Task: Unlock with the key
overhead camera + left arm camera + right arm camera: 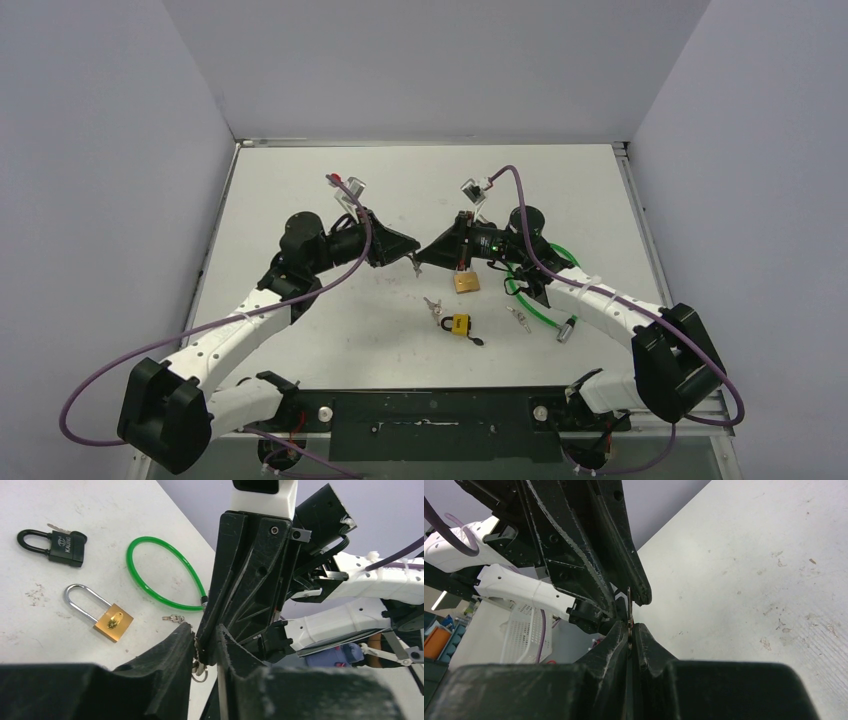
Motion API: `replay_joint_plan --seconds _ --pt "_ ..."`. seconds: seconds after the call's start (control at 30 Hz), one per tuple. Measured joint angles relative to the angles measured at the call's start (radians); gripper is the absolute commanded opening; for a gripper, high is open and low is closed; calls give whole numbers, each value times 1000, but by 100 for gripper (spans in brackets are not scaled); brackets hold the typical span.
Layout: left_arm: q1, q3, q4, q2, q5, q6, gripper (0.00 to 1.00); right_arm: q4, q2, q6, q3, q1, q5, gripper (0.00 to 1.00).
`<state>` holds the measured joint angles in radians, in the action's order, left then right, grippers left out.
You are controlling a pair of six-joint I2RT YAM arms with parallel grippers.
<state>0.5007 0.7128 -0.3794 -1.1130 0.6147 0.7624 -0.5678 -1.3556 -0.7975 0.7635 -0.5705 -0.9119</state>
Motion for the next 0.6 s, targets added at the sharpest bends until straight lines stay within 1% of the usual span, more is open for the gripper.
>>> replay_joint_plan --seconds 0.1,0.2,0.23,0.27,0.3,0.33,0.37,0.4,0.47,0.53,0.6 --pt "-1 0 8 -3 -3 -11 1 0 0 0 0 0 -11 0" --pt "-1 0 13 -6 -4 -14 0 1 0 1 0 0 -16 0" --pt "-1 0 13 -6 -3 -15 0 2 0 2 0 0 -17 14" --pt "-1 0 13 -6 -3 -15 0 1 0 3 0 0 -18 36" --pt "-1 0 13 -6 -3 -15 0 2 0 3 0 1 -18 52" --pt "-1 0 13 -6 -3 -15 0 3 0 2 0 1 -16 62" --pt "0 0 15 -6 -3 -16 0 3 0 2 0 2 -14 68" --pt "1 0 17 -6 -4 -16 0 0 0 3 0 3 -11 72" --pt "1 0 19 -4 -6 -16 0 -2 1 12 0 9 0 74" --pt "1 0 22 3 -11 -16 0 -3 5 19 -2 16 14 74" --pt "1 0 23 13 -16 -16 0 -5 8 22 -2 21 24 70"
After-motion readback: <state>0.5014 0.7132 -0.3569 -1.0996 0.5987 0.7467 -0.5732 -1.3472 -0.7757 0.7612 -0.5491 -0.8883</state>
